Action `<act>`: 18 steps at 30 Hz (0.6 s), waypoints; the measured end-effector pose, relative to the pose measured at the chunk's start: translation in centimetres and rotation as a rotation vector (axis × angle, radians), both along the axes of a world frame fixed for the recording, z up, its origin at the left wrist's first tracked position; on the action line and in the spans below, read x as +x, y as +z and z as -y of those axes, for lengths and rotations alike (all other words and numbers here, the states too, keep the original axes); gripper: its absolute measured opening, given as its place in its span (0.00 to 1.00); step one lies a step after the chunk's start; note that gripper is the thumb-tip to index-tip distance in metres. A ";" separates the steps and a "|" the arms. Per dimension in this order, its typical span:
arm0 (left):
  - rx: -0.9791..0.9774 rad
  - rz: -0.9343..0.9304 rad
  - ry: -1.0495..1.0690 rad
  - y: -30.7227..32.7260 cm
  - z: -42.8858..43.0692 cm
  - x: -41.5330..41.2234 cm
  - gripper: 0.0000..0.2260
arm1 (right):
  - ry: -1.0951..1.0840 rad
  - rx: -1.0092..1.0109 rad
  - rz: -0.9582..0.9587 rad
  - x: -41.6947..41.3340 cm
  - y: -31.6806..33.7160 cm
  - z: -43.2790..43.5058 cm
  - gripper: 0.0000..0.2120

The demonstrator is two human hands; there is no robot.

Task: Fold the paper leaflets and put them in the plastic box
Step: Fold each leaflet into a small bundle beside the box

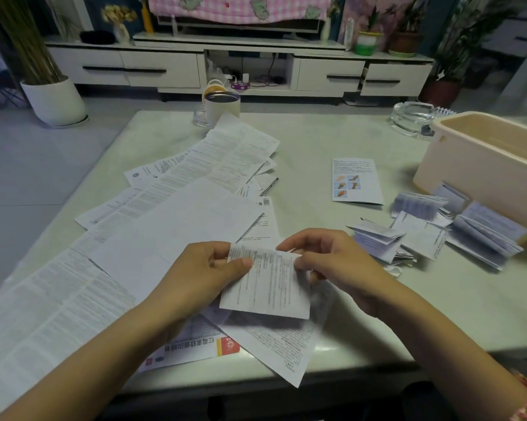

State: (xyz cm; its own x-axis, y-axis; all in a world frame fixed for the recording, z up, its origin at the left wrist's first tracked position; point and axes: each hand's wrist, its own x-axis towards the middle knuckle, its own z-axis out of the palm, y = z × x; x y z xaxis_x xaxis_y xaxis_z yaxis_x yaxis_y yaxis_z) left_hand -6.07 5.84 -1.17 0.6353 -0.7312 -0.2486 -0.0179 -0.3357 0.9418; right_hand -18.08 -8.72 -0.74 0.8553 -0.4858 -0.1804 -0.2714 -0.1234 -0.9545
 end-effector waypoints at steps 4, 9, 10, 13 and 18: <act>0.003 0.145 -0.008 -0.2 0.3 -0.3 0.19 | 0.088 -0.009 0.037 0.2 -0.5 -0.6 0.05; -0.010 0.394 -0.045 -1.3 0.3 -0.5 0.20 | 0.098 -0.105 0.029 0.5 -1.5 -1.4 0.08; -0.027 0.451 -0.054 -1.4 0.2 -0.5 0.18 | 0.079 -0.112 0.034 0.5 -1.7 -1.4 0.09; -0.092 0.495 -0.058 -1.3 0.1 -0.5 0.10 | 0.074 -0.103 0.053 0.6 -1.8 -1.4 0.10; -0.157 0.531 0.037 -0.6 0.2 0.6 0.19 | 0.131 -0.055 0.057 0.4 -1.2 -1.2 0.06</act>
State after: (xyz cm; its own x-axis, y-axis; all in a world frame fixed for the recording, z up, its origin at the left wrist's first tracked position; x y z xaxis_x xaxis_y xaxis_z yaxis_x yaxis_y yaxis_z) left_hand -5.52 5.68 -1.80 0.6699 -0.7082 0.2229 -0.4946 -0.2019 0.8453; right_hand -17.69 -7.52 -1.97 0.9201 -0.3772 -0.1054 -0.1947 -0.2072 -0.9587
